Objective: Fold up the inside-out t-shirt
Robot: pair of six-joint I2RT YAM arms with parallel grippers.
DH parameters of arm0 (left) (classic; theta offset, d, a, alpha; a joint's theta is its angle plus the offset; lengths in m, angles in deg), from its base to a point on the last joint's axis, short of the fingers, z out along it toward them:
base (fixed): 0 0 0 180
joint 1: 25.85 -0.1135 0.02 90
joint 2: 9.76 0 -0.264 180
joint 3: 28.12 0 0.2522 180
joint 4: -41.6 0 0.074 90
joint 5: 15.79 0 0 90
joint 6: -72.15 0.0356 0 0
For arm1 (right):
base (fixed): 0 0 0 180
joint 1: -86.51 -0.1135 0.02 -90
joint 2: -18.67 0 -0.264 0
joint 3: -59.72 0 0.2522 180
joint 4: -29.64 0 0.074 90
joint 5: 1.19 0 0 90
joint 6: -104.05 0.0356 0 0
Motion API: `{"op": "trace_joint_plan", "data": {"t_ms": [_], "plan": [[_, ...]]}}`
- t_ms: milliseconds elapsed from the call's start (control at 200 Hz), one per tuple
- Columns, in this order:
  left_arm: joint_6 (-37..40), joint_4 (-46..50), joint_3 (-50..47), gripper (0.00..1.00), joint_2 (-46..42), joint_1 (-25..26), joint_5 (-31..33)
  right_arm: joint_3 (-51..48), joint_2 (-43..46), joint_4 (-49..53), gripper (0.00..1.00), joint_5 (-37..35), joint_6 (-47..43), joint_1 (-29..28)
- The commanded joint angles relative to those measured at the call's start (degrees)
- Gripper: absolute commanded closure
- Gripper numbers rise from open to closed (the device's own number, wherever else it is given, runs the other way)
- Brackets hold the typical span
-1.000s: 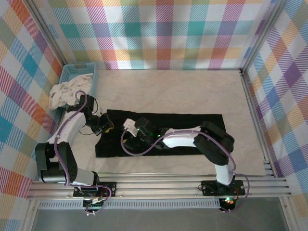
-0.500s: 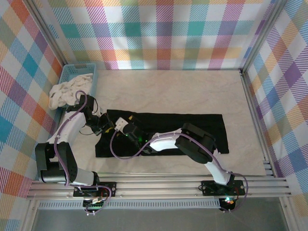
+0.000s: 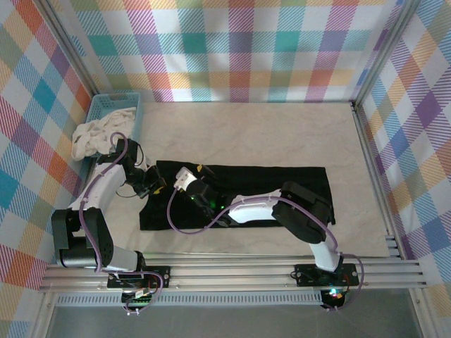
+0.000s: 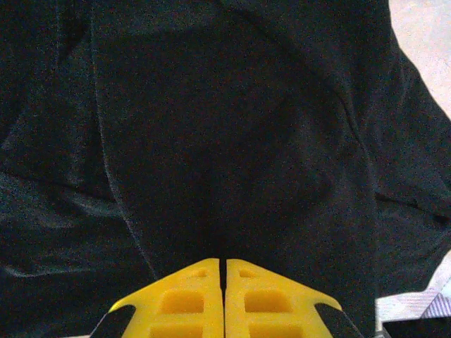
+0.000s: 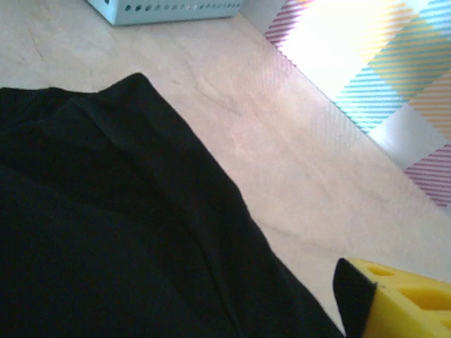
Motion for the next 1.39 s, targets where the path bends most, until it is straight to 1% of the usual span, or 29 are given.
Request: {"op": "trace_joint_plan", "data": {"t_ms": [0, 75, 185, 210, 320, 430, 570, 625, 695, 845, 880, 925, 955, 1015, 1105, 1150, 1230, 1280, 1325, 1390], "plan": [[1.2, 0.3, -0.2, 0.95, -1.2, -0.9, 0.8, -1.2, 2.2, 0.9, 0.24, -1.3, -2.0, -0.4], [1.3, 0.3, -0.4, 0.95, -1.3, -1.0, 1.1, -1.3, 2.6, 1.2, 0.3, -1.1, -3.1, -0.4], [1.6, 0.5, -0.4, 0.95, -1.3, -1.0, 1.6, -1.8, 3.5, 3.1, 0.43, -0.2, -3.2, -0.4], [1.6, 0.5, -0.4, 0.95, -1.4, -0.9, 1.7, -1.9, 3.8, 4.0, 0.45, 2.0, -2.8, -0.4], [1.7, 0.6, -0.8, 0.95, -1.6, -1.0, 1.9, -2.2, 5.2, 8.0, 0.53, 5.3, -0.4, -0.4], [1.6, 0.7, -1.6, 0.94, -2.3, -1.0, 2.2, -2.8, 6.5, 11.2, 0.62, 6.9, 1.6, -0.4], [1.5, 0.3, -3.3, 0.92, -3.1, -1.0, 2.3, -4.2, 8.5, 14.2, 0.76, 9.2, 2.7, -0.4], [1.2, 0.0, -4.2, 0.91, -3.3, -0.9, 2.2, -4.9, 9.5, 15.5, 0.81, 11.2, 3.1, -0.4], [1.1, -0.4, -5.6, 0.9, -3.7, -0.9, 2.2, -5.6, 10.7, 17.8, 0.84, 14.8, 3.6, -0.4], [0.4, -1.2, -8.5, 0.86, -4.4, -1.0, 2.5, -6.2, 11.6, 22.9, 0.85, 23.2, 3.9, -0.3], [0.2, -1.4, -9.2, 0.84, -4.7, -1.0, 2.6, -6.3, 11.8, 24.2, 0.85, 24.3, 3.9, -0.3], [-0.1, -1.5, -10.2, 0.77, -5.2, -1.0, 3.0, -6.5, 12.2, 25.8, 0.84, 25.0, 3.8, -0.1], [-0.2, -1.5, -10.7, 0.71, -5.6, -1.0, 3.8, -6.5, 12.5, 27.0, 0.81, 26.0, 3.9, 0.1], [-0.5, -1.7, -11.3, 0.6, -6.7, -1.0, 5.7, -6.3, 13.4, 29.7, 0.73, 29.3, 4.4, 1.2], [-1.1, -1.9, -10.7, 0.52, -8.7, -0.9, 9.6, -6.1, 15.3, 32.0, 0.61, 35.1, 5.8, 2.8], [-1.5, -2.3, -10.1, 0.5, -9.7, -0.9, 11.3, -6.1, 16.3, 32.4, 0.55, 38.4, 6.6, 3.6], [-4.1, -4.7, -9.1, 0.48, -12.1, -0.2, 12.3, -6.3, 17.9, 31.1, 0.5, 45.1, 9.1, 5.8], [-6.6, -7.7, -9.5, 0.47, -13.5, 0.9, 12.3, -6.4, 18.1, 29.3, 0.49, 48.7, 11.2, 7.1], [-8.5, -11.0, -10.4, 0.47, -14.2, 2.3, 12.0, -6.2, 17.4, 27.1, 0.48, 52.3, 15.0, 8.5], [-10.6, -15.9, -11.7, 0.46, -13.2, 5.0, 12.2, -5.2, 14.9, 24.8, 0.48, 53.8, 18.0, 9.1]]}}
